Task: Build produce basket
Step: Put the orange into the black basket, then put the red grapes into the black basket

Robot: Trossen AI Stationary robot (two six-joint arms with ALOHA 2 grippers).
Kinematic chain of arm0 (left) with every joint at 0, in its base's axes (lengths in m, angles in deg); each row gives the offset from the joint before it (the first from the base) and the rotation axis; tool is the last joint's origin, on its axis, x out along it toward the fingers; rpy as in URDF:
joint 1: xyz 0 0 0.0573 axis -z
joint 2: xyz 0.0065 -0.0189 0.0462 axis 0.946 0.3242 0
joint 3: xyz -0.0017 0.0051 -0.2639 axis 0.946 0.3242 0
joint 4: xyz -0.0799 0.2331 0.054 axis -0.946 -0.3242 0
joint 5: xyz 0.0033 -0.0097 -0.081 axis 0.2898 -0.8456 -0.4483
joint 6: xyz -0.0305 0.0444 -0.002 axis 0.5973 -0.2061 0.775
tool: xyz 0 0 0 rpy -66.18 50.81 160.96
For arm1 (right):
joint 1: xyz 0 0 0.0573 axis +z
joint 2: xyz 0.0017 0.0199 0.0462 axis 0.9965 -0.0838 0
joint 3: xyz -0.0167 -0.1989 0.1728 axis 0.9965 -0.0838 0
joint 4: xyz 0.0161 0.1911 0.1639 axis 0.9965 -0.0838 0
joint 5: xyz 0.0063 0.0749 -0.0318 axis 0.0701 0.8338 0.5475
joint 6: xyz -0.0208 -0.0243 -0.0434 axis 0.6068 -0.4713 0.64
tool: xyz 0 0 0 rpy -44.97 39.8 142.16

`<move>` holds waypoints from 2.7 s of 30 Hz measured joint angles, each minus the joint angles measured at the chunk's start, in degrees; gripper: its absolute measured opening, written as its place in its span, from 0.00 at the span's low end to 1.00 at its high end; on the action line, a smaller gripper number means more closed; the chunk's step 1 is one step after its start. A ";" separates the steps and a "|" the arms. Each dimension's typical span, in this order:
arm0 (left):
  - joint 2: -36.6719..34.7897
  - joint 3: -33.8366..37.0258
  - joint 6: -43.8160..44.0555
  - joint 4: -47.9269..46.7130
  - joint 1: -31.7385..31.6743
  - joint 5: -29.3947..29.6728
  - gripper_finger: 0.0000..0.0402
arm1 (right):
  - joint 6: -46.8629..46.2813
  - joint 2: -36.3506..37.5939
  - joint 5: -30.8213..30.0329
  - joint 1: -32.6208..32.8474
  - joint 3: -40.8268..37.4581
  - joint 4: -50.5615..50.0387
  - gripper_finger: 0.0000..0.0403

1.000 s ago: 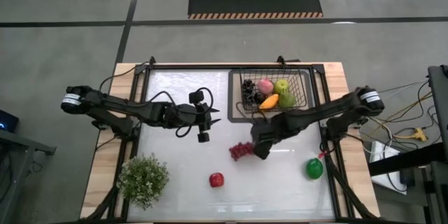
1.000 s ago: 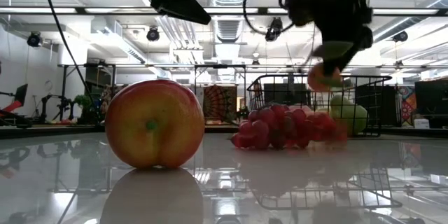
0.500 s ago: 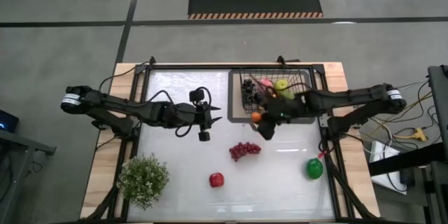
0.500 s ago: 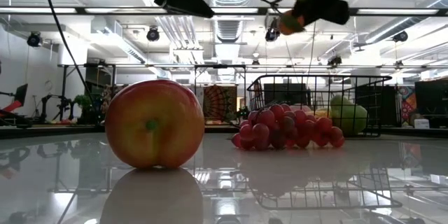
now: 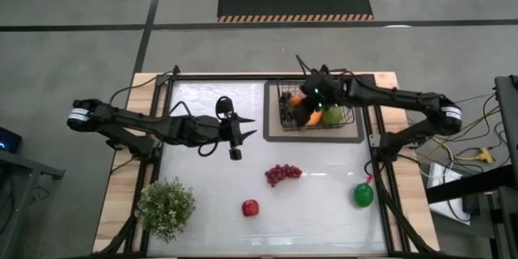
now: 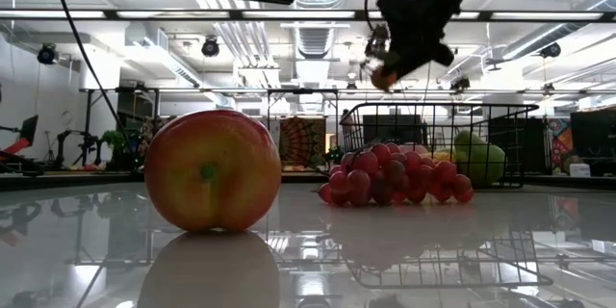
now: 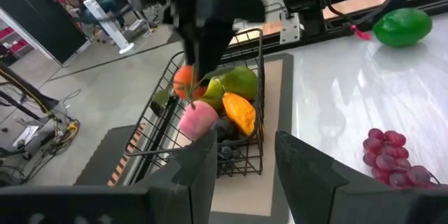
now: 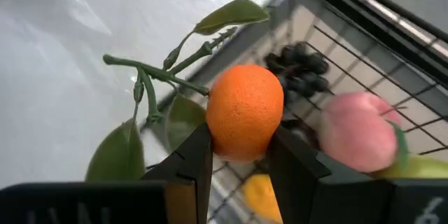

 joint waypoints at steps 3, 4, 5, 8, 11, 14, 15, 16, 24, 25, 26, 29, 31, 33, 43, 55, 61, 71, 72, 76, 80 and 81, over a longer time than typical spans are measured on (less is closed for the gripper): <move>-0.10 0.00 0.29 0.04 0.00 0.02 0.32 | 2.08 -2.03 1.97 -4.61 -0.58 0.27 0.25; -0.10 0.00 0.35 0.02 0.00 0.02 0.32 | 2.58 -2.86 1.95 -5.89 -0.75 0.30 0.25; -0.10 0.06 0.35 -0.04 0.00 0.01 0.32 | 3.07 -3.81 2.01 -7.21 -0.89 0.37 0.25; -0.10 0.07 0.42 -0.02 0.00 0.00 0.32 | 4.55 -6.70 2.26 -10.32 -1.17 0.30 0.25; -0.10 0.09 0.44 0.00 0.00 0.02 0.32 | 5.63 -9.43 2.30 -12.40 -1.17 0.93 0.25; -0.10 0.09 0.46 -0.01 0.00 0.01 0.32 | 6.34 -11.94 1.98 -13.68 -1.17 1.84 0.25; -0.10 0.09 0.46 -0.02 0.00 0.01 0.32 | 6.66 -12.65 1.91 -13.90 -1.17 2.38 0.25; -0.10 0.09 0.48 0.00 0.00 0.00 0.32 | 6.99 -13.31 1.88 -14.09 -1.17 3.04 0.25; -0.10 0.09 0.61 -0.02 0.00 0.00 0.32 | 7.46 -17.08 0.66 -14.11 -1.07 6.21 0.28; -0.10 0.09 0.61 0.00 0.00 0.00 0.32 | 7.45 -17.31 -0.12 -14.11 -1.03 6.30 0.29; -0.06 0.09 0.61 0.00 0.00 0.00 0.32 | 7.45 -17.50 -1.01 -14.09 -0.99 6.35 0.31; -0.01 0.09 0.61 -0.02 0.00 0.00 0.32 | 7.49 -17.67 -2.70 -14.11 -0.99 6.34 0.36; -0.01 0.09 0.61 -0.01 0.00 0.01 0.32 | 7.58 -17.41 -2.91 -14.13 -1.04 6.27 0.40; -0.01 0.11 0.61 0.00 0.00 0.00 0.32 | 7.71 -17.04 -2.88 -14.13 -1.08 6.15 0.43; 0.08 1.51 4.65 0.02 0.00 -0.02 0.32 | 7.87 -13.43 -2.63 -13.70 -1.08 5.91 0.48; 0.08 5.16 13.74 0.51 0.02 -3.09 0.32 | 8.53 0.43 -2.46 -3.68 -0.25 1.17 0.43; 1.57 5.35 16.69 1.28 0.40 -3.39 0.32 | 9.48 6.50 -2.65 7.13 -1.23 0.65 0.42; 6.97 4.37 16.98 2.89 2.42 -7.62 0.32 | 15.51 8.64 -2.66 24.71 -6.96 5.61 0.42; 7.23 4.31 16.98 3.29 2.54 -7.62 0.32 | 16.07 8.33 -2.66 26.01 -7.39 6.62 0.42; 7.42 4.28 16.95 5.20 2.67 -7.62 0.32 | 19.04 6.18 -2.68 30.90 -8.72 9.87 0.42; 7.04 4.28 16.76 4.98 2.67 -7.61 0.32 | 21.23 2.50 -2.65 34.53 -8.82 13.62 0.42; 6.97 4.28 16.74 5.02 2.67 -7.61 0.32 | 22.01 1.38 -2.64 35.30 -8.82 14.76 0.42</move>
